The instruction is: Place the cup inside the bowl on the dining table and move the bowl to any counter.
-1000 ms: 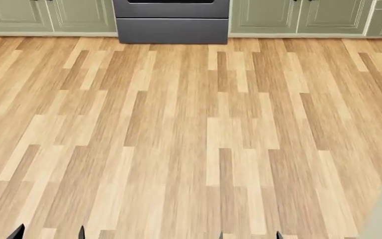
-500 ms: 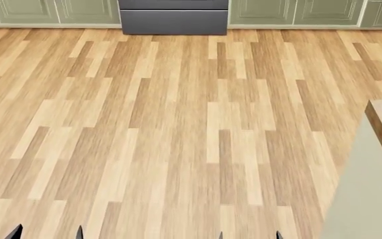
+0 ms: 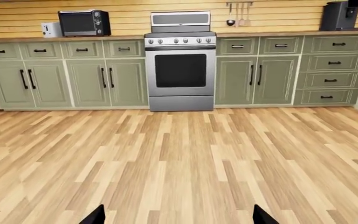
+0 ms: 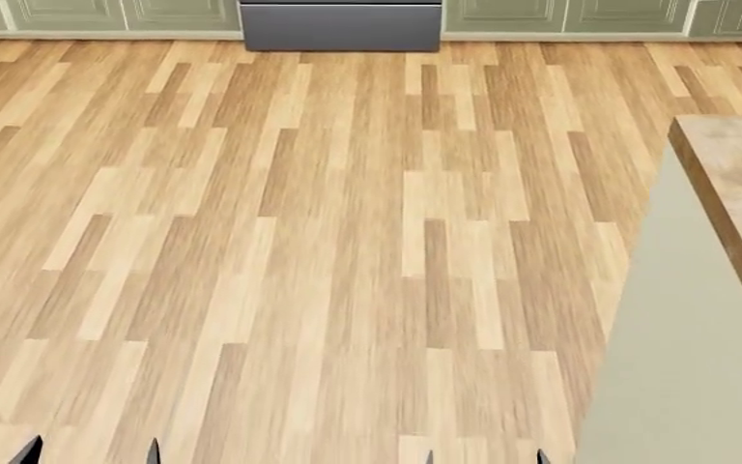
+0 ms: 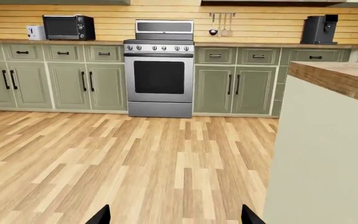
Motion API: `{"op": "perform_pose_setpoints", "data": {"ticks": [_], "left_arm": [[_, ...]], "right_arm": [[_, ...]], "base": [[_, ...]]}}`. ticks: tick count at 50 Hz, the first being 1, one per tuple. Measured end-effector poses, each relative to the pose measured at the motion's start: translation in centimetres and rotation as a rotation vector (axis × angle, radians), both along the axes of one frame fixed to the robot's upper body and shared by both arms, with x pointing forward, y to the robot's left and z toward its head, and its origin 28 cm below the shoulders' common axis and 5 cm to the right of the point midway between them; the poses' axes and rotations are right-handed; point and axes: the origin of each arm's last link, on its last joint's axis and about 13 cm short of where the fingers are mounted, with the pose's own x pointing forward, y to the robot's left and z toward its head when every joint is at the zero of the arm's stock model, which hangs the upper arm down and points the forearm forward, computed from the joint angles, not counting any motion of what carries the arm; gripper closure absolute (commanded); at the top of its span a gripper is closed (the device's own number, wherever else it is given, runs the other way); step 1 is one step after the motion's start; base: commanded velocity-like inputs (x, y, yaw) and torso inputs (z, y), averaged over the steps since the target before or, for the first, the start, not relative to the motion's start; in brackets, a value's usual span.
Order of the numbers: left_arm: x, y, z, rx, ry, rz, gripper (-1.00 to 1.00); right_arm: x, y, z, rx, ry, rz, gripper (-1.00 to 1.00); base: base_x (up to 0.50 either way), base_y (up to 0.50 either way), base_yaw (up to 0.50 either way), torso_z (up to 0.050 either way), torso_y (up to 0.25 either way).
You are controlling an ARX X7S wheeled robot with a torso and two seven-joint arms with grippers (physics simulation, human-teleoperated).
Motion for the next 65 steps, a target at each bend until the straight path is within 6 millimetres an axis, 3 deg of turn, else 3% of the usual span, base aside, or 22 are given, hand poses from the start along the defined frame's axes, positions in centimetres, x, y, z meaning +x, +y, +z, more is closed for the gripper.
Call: {"op": "perform_pose_setpoints", "data": {"ticks": [65], "left_arm": [[0.0, 0.06, -0.01, 0.002, -0.003, -0.001, -1.0]], "right_arm": [[-0.02, -0.01, -0.03, -0.006, 0.005, -0.004, -1.0]], "base": [[-0.5, 0.0, 0.0, 0.0, 0.0]]}}
